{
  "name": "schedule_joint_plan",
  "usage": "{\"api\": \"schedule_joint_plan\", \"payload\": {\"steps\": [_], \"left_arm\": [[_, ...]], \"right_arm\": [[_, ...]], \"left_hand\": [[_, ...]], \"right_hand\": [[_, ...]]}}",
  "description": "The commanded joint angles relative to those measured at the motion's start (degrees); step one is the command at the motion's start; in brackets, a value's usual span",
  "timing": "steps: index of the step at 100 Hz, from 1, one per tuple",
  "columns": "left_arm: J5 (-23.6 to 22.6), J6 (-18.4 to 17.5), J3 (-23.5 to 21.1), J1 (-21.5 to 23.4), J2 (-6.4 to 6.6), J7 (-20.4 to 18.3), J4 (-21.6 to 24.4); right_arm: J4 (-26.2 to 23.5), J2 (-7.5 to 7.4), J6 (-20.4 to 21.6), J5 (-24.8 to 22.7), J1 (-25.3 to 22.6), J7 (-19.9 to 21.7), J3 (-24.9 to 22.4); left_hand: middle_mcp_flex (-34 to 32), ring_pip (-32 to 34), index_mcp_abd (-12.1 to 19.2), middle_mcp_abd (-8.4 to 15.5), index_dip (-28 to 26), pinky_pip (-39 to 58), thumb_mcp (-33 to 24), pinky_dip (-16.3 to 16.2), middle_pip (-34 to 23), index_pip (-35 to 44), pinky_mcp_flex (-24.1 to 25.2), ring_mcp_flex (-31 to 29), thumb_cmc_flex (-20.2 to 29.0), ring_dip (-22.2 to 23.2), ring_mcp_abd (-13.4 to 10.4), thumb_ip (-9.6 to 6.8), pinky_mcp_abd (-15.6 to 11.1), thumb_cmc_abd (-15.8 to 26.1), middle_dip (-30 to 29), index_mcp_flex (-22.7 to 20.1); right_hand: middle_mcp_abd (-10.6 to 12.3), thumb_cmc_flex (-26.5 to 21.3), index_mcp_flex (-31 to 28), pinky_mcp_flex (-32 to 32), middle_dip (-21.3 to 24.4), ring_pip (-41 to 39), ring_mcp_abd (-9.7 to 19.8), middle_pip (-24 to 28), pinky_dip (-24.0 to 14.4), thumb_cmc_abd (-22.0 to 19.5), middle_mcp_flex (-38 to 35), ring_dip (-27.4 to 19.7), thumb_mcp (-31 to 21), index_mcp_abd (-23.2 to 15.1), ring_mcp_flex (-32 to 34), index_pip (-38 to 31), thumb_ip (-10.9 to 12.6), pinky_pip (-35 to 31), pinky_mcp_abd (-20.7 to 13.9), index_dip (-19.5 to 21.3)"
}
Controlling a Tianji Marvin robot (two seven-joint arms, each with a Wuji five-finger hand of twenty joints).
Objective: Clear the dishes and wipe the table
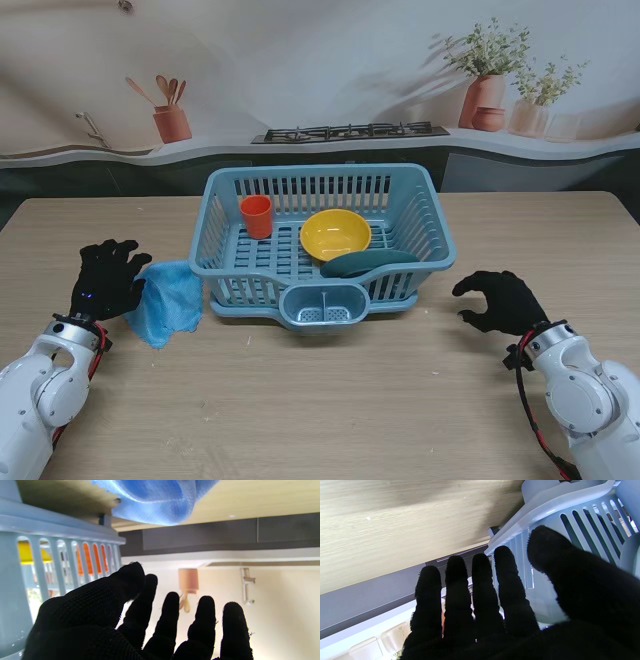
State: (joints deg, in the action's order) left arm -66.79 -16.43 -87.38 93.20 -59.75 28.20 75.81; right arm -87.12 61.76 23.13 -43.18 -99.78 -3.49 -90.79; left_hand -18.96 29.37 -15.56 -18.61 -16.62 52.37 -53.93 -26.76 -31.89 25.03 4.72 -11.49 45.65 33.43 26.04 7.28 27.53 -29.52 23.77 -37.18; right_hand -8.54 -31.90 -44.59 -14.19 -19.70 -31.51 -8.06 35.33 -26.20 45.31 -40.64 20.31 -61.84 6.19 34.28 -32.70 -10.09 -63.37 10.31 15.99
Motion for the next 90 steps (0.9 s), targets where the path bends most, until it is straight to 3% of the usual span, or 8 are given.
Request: {"api": "schedule_joint_plan", "payload": {"steps": [1,6,18,33,62,90], "left_arm": [[0.49,-0.06,-0.08,2.0,-0.37,-1.14,1.26],[0.42,0.12,-0.5,3.24,-0.47,-1.14,2.24],[-0.02,0.54,-1.42,6.17,-0.63,-0.92,4.47],[0.53,0.06,-2.36,9.06,-1.03,-0.95,7.0],[2.53,-0.76,-3.41,13.49,-1.65,-2.88,10.67],[8.38,-2.85,-4.0,16.7,-2.76,-6.32,13.78]], "right_arm": [[-0.22,0.13,0.22,-0.01,-0.34,0.57,0.09],[-0.13,0.15,0.13,-0.03,-0.39,0.39,0.13],[-0.06,0.2,-0.09,-0.01,-0.63,0.16,0.15],[-0.22,0.22,-0.23,-0.01,-1.02,0.13,0.23],[-0.71,0.28,-0.51,0.35,-1.95,0.24,0.08],[-1.49,0.38,-0.99,1.45,-3.31,0.82,-0.41]], "left_hand": [[-0.8,1.72,-1.41,-0.59,-0.93,1.66,0.84,-0.63,-0.83,1.5,-0.44,-1.26,2.32,2.01,1.37,-1.78,0.39,1.61,-0.5,-0.32],[-2.19,3.59,-1.75,-1.46,-1.38,4.19,1.25,-1.75,-1.74,2.49,-1.45,-2.63,2.62,3.11,2.33,-1.86,0.68,1.87,0.0,-1.1],[-4.45,7.34,-1.93,-2.68,-2.55,8.77,3.6,-4.21,-3.59,5.34,-2.83,-4.43,4.08,4.89,4.06,0.71,0.95,0.85,1.08,-2.05],[-7.36,11.49,-1.97,-4.08,-3.59,13.18,7.2,-7.18,-5.67,9.52,-4.93,-7.04,5.36,6.7,6.01,2.03,2.75,0.23,2.24,-2.81],[-11.77,19.27,-0.56,-5.18,-5.81,18.57,12.6,-12.2,-8.71,15.29,-12.56,-13.29,4.13,9.94,8.23,2.17,6.99,1.22,3.85,-3.68],[-10.74,17.77,-0.82,-4.63,-5.7,17.38,15.76,-13.05,-7.71,14.17,-11.15,-12.14,3.54,9.02,7.83,1.28,7.7,3.47,3.48,-3.37]], "right_hand": [[-0.19,1.18,-0.08,0.1,0.13,-0.65,-0.6,-0.29,-0.75,-0.86,0.21,0.31,0.68,-0.01,-0.9,-0.12,1.67,-0.81,1.13,0.27],[-0.21,1.21,-0.08,0.13,0.14,-0.64,-0.59,-0.32,-0.74,-0.86,0.26,0.31,0.7,0.04,-0.95,-0.11,1.66,-0.8,1.11,0.27],[-0.17,1.31,-0.04,0.16,0.13,-0.65,-0.61,-0.29,-0.75,-0.97,0.28,0.32,0.74,0.03,-1.01,-0.1,1.64,-0.79,1.08,0.27],[-0.13,1.6,0.09,0.21,0.1,-0.74,-0.55,-0.24,-0.79,-1.39,0.53,0.37,0.84,0.06,-1.13,-0.05,1.64,-0.84,0.83,0.25],[-0.19,2.44,0.47,0.32,0.07,-0.95,-0.55,-0.03,-0.86,-0.91,0.78,0.49,1.33,0.13,-1.28,-0.1,1.42,-0.93,0.97,0.29],[-0.22,3.78,1.08,0.5,0.0,-1.2,-0.51,0.19,-0.94,-0.28,1.21,0.63,1.85,0.41,-1.6,-0.01,1.05,-0.98,0.81,0.25]]}}
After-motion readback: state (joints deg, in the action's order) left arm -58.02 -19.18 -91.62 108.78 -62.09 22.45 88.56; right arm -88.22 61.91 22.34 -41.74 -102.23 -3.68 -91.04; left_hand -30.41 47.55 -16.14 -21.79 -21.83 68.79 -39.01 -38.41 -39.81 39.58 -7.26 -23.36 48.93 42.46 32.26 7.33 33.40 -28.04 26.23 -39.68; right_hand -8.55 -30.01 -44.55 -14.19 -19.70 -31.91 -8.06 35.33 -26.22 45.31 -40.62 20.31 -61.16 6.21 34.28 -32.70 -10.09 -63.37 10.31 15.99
